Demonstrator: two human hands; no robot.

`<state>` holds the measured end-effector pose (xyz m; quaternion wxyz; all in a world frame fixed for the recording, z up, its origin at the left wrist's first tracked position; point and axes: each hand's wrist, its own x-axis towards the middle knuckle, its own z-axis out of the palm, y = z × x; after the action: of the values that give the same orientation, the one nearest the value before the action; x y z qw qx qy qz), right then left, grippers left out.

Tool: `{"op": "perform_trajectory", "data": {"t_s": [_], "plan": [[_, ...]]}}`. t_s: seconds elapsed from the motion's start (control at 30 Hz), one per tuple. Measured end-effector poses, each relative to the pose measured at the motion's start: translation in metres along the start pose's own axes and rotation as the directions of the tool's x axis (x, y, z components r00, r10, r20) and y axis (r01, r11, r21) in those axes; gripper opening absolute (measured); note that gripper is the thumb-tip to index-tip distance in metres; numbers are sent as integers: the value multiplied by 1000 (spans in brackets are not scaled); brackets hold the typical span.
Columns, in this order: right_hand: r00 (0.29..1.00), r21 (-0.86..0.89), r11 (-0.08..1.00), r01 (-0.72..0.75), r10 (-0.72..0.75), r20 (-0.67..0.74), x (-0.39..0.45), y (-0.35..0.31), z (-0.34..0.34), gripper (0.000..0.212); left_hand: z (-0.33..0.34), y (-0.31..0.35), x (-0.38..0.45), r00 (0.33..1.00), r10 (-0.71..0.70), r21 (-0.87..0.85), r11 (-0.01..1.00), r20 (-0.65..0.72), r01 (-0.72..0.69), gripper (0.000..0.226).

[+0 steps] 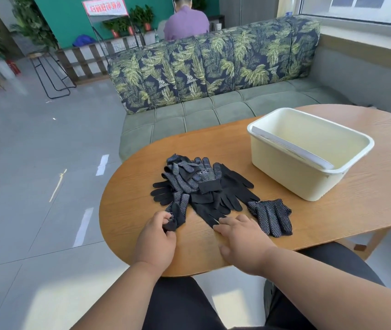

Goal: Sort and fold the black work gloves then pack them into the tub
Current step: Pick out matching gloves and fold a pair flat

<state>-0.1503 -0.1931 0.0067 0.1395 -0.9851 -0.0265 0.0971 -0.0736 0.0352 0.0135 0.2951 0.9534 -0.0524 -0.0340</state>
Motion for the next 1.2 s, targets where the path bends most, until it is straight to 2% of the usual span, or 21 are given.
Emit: {"op": "perform_trajectory", "data": {"t_s": [0.07, 0.17, 0.23, 0.3, 0.43, 0.57, 0.67, 0.8, 1.0, 1.1, 1.2], "plan": [[1000, 39, 999, -8, 9, -17, 1, 1, -1, 61, -4, 4, 0, 999, 2, 27, 1000, 33, -3, 38], [998, 127, 992, -24, 32, -59, 4, 2, 0, 58, -9, 13, 5, 997, 72, 90, 993, 14, -73, 23], [995, 189, 981, -36, 53, -88, 3, 2, 2, 56, -12, 20, 13, 994, 109, 73, 991, 14, -110, 20], [992, 236, 971, -46, 73, -107, 3, 1, 4, 56, -12, 27, 25, 989, 143, 80, 986, 27, -144, 26], [980, 327, 943, -57, 115, -162, 2, -1, 0, 56, -7, 42, 57, 969, 225, 212, 947, 96, -241, 50], [972, 357, 932, -64, 139, -189, 1, -1, -4, 53, 4, 57, 83, 954, 202, 337, 902, 223, -270, 66], [971, 375, 924, -76, 155, -184, 2, 3, -4, 52, 13, 66, 94, 944, 172, 384, 881, 283, -276, 71], [971, 374, 922, -96, 169, -167, 3, 6, -3, 52, 21, 65, 103, 946, 149, 422, 867, 289, -266, 67], [968, 376, 921, -95, 174, -181, 3, 7, -2, 51, 18, 62, 96, 956, 255, 342, 893, 145, -291, 57], [963, 396, 913, -102, 191, -193, 4, 6, -5, 49, 11, 64, 72, 949, 308, 175, 933, 64, -314, 50], [951, 491, 864, -111, 236, -201, 5, 1, -9, 39, 7, 62, 34, 937, 347, 12, 937, 43, -348, 46]]}}
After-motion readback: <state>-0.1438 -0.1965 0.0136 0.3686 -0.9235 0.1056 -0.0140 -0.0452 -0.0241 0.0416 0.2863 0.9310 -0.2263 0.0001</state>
